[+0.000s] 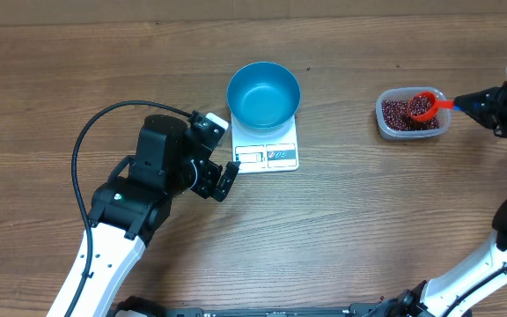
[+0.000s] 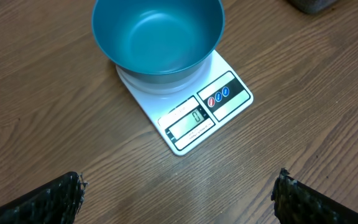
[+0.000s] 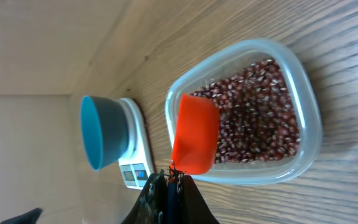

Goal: Scoop item into bowl and weigh 150g on scale
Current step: 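Carry the filled scoop with the right gripper over the teal bowl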

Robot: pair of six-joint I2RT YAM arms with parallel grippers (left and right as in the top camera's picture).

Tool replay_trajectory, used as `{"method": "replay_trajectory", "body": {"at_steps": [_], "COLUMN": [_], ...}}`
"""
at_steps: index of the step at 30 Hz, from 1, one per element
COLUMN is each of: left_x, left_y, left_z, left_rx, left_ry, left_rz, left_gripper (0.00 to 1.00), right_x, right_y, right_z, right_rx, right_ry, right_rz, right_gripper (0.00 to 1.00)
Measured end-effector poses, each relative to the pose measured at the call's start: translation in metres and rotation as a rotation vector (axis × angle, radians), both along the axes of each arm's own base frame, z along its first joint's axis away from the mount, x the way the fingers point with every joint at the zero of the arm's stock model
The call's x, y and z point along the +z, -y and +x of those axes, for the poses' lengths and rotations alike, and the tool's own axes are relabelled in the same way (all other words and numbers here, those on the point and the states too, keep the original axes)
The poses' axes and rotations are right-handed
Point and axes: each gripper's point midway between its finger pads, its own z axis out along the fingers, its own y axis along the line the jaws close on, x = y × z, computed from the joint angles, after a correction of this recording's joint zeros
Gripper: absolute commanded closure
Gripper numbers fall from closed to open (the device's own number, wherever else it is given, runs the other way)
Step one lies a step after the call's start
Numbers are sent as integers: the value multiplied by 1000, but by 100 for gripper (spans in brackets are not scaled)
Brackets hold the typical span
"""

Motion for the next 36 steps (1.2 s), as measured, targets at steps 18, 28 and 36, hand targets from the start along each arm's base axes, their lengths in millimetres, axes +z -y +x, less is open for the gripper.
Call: {"method": "replay_trajectory", "body": {"at_steps": [18,28,36], "left_x": [0,0,0], "left_y": [0,0,0], "left_z": [0,0,0], "left_rx": [0,0,0], "left_ry": [0,0,0], "left_rz": [0,0,0], "left_gripper": [1,0,1], "right_x": [37,47,63], "right_y": [-61,-153,-220], "right_z": [4,12,30], "right_rx": [137,337,474], "right_ry": [127,126,154], "right_rz": [213,272,191], "right_gripper": [96,96,96]}}
